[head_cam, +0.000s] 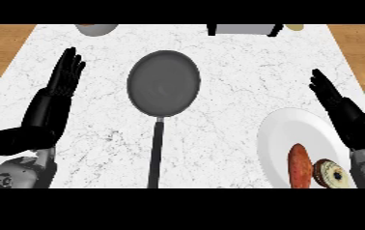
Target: Pick the cupcake from the plate and place it in the pan
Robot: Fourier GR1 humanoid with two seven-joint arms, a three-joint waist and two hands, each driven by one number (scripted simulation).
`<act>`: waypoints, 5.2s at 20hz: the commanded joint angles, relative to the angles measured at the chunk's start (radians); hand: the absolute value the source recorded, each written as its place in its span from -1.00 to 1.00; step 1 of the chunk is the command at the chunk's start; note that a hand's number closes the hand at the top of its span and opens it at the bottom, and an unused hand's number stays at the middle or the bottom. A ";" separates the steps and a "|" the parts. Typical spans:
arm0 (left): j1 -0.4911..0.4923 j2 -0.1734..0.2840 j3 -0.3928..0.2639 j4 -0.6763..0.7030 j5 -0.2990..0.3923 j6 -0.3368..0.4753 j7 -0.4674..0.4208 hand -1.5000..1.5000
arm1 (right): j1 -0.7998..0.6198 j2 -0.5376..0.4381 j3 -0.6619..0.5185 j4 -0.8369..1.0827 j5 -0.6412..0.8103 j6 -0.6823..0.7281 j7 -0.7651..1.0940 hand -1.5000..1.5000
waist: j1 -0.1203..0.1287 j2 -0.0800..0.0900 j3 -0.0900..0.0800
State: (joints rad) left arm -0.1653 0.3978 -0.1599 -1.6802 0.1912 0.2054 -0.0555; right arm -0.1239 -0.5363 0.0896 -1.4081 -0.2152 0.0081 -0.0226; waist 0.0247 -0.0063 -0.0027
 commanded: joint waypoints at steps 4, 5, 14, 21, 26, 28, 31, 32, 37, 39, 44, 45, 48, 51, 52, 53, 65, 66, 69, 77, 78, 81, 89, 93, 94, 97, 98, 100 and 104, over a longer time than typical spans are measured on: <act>0.105 0.104 0.108 0.194 -0.045 0.046 0.124 0.00 | -0.002 -0.005 -0.104 -0.121 -0.163 0.126 -0.108 -1.00 | -0.042 0.003 0.004; 0.135 0.134 0.123 0.232 -0.042 0.038 0.162 0.00 | -0.020 0.028 -0.112 -0.152 -0.183 0.111 -0.130 -1.00 | -0.039 0.002 0.004; 0.178 0.160 0.146 0.299 -0.025 0.035 0.270 0.00 | 0.270 0.188 -0.406 -0.119 -0.170 -0.207 -0.393 -1.00 | -0.092 -0.001 0.006; 0.096 0.137 0.139 0.367 -0.055 -0.015 0.270 0.00 | 0.558 0.114 -0.397 -0.458 -0.063 -0.127 -0.333 -1.00 | -0.045 0.004 0.001; 0.100 0.110 0.103 0.306 -0.088 0.033 0.302 0.00 | 0.642 -0.100 -0.437 -0.538 0.075 -0.124 -0.095 -1.00 | -0.037 0.005 -0.001; 0.086 0.124 0.119 0.338 -0.081 0.011 0.275 0.00 | 0.641 -0.202 -0.448 -0.565 0.121 -0.094 0.007 -1.00 | -0.027 0.010 -0.003; 0.076 0.111 0.111 0.346 -0.086 0.011 0.280 0.00 | 0.694 -0.281 -0.405 -0.628 0.214 -0.051 0.141 -1.00 | -0.025 0.012 -0.003; 0.080 0.133 0.117 0.331 -0.081 -0.006 0.293 0.00 | 0.699 -0.335 -0.425 -0.634 0.215 -0.014 0.192 -1.00 | -0.018 0.011 -0.003; 0.014 0.116 0.109 0.358 -0.096 -0.005 0.307 0.00 | 0.601 -0.445 -0.312 -0.746 0.289 0.045 0.512 -1.00 | 0.001 0.017 -0.002; 0.026 0.100 0.103 0.364 -0.102 -0.005 0.303 0.00 | 0.544 -0.471 -0.260 -0.731 0.311 0.077 0.594 -1.00 | 0.006 0.015 0.000; 0.012 0.067 0.110 0.418 -0.121 -0.001 0.284 0.00 | 0.453 -0.446 -0.104 -0.737 0.357 0.162 0.738 -1.00 | -0.012 0.011 0.002; -0.012 0.070 0.121 0.440 -0.117 -0.015 0.271 0.00 | 0.409 -0.414 -0.041 -0.707 0.383 0.155 0.767 -1.00 | -0.008 0.012 0.002; 0.025 0.083 0.140 0.369 -0.121 -0.020 0.325 0.00 | 0.344 -0.352 0.006 -0.646 0.436 0.196 0.774 -1.00 | -0.011 0.008 0.003; 0.047 0.079 0.170 0.385 -0.134 -0.025 0.292 0.00 | 0.355 -0.268 0.046 -0.587 0.551 0.182 0.728 -1.00 | -0.020 0.007 0.003; 0.025 0.080 0.161 0.349 -0.138 -0.038 0.334 0.00 | 0.371 -0.279 0.016 -0.593 0.542 0.215 0.727 -1.00 | -0.024 0.006 0.003; 0.068 0.081 0.183 0.342 -0.131 -0.054 0.291 0.00 | 0.390 -0.264 -0.020 -0.570 0.563 0.211 0.673 -1.00 | -0.026 0.005 0.003; 0.068 0.014 0.224 0.339 -0.201 -0.062 0.299 0.00 | 0.339 -0.089 0.057 -0.534 0.764 0.316 0.727 -1.00 | -0.025 0.006 0.003; 0.009 -0.006 0.205 0.431 -0.221 -0.052 0.287 0.00 | 0.301 -0.093 0.053 -0.410 0.779 0.276 0.636 -1.00 | -0.026 0.007 0.003; -0.006 0.000 0.242 0.427 -0.226 -0.081 0.289 0.00 | 0.347 -0.037 0.046 -0.500 0.823 0.297 0.664 -1.00 | -0.029 0.006 0.003; 0.038 -0.014 0.270 0.399 -0.250 -0.122 0.272 0.00 | 0.308 0.003 -0.037 -0.334 0.873 0.316 0.526 -1.00 | -0.027 0.006 0.003; 0.044 -0.007 0.281 0.325 -0.243 -0.120 0.325 0.00 | 0.331 0.007 -0.035 -0.370 0.886 0.329 0.540 -1.00 | -0.027 0.005 0.003; 0.077 -0.045 0.278 0.347 -0.266 -0.112 0.281 0.00 | 0.253 0.068 -0.013 -0.324 0.914 0.372 0.593 -1.00 | -0.024 0.006 0.003; 0.114 -0.051 0.310 0.277 -0.286 -0.143 0.315 0.00 | 0.302 0.101 -0.074 -0.401 0.953 0.438 0.601 -1.00 | -0.025 0.005 0.003; 0.038 -0.038 0.327 0.377 -0.278 -0.159 0.284 0.00 | 0.252 0.045 -0.019 -0.274 1.097 0.322 0.470 1.00 | -0.025 0.006 0.003; 0.099 -0.038 0.326 0.328 -0.273 -0.174 0.269 0.00 | 0.247 0.057 -0.009 -0.225 1.130 0.290 0.458 1.00 | -0.021 0.006 0.003; 0.051 -0.072 0.309 0.350 -0.308 -0.151 0.312 0.00 | 0.259 0.083 -0.027 -0.197 1.158 0.246 0.402 1.00 | -0.026 0.006 0.003; 0.002 -0.042 0.343 0.356 -0.290 -0.168 0.335 0.00 | 0.302 0.076 -0.037 -0.309 1.147 0.300 0.439 1.00 | -0.029 0.006 0.003; 0.066 -0.054 0.345 0.321 -0.295 -0.173 0.291 0.00 | 0.215 0.077 -0.077 -0.176 1.149 0.273 0.374 1.00 | -0.023 0.006 0.003; 0.022 -0.061 0.307 0.352 -0.306 -0.182 0.310 0.00 | 0.037 0.015 0.024 -0.126 1.124 0.339 0.209 1.00 | 0.019 0.014 0.004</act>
State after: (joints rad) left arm -0.1289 0.3438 0.1677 -1.3237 -0.1060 0.0327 0.2460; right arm 0.0575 -0.4796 0.0686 -1.5988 0.9207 0.2965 0.3027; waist 0.0114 0.0015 -0.0011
